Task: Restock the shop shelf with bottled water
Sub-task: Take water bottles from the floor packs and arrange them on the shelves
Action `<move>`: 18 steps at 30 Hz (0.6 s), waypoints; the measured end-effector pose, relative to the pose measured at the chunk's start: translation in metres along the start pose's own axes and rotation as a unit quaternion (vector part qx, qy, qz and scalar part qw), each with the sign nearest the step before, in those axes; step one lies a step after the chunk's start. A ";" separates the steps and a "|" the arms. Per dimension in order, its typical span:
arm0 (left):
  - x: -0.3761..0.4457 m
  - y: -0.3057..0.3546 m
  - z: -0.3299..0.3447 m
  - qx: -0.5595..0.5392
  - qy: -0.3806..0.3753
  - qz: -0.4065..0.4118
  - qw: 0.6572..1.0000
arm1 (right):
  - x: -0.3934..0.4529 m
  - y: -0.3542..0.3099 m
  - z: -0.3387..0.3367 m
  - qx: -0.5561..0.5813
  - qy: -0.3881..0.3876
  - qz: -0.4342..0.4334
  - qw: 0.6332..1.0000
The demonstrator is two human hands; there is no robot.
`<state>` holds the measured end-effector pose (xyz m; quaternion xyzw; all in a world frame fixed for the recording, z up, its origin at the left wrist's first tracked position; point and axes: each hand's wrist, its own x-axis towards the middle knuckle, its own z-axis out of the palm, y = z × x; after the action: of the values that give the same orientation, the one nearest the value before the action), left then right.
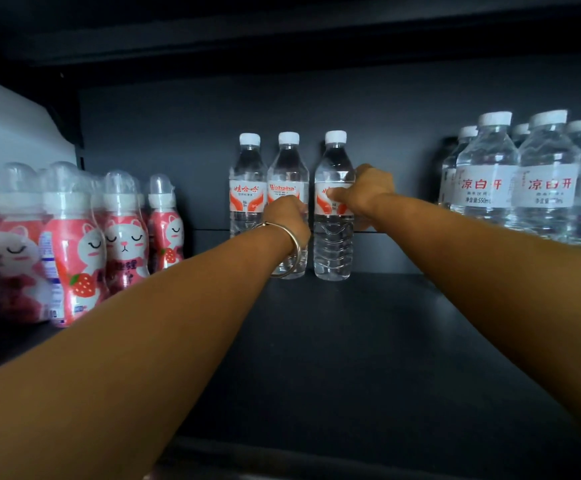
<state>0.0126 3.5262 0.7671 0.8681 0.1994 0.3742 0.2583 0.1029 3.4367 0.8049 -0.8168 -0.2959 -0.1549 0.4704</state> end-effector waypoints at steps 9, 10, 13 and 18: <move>-0.002 -0.006 -0.002 0.006 0.061 -0.017 0.998 | -0.006 -0.016 0.001 -0.149 0.140 -0.226 0.952; -0.001 -0.007 -0.003 0.008 0.071 -0.025 0.997 | -0.008 -0.020 0.004 -0.160 0.141 -0.257 0.943; 0.000 -0.008 -0.003 0.016 0.079 -0.047 0.996 | -0.014 -0.035 0.017 -0.152 0.074 -0.285 0.944; 0.002 -0.008 -0.003 0.005 0.060 -0.067 0.996 | -0.009 -0.048 0.033 -0.141 -0.004 -0.217 0.966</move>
<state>0.0101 3.5344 0.7652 0.8302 0.2735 0.4063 0.2663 0.0649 3.4801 0.8158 -0.7915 -0.4432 -0.2908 0.3041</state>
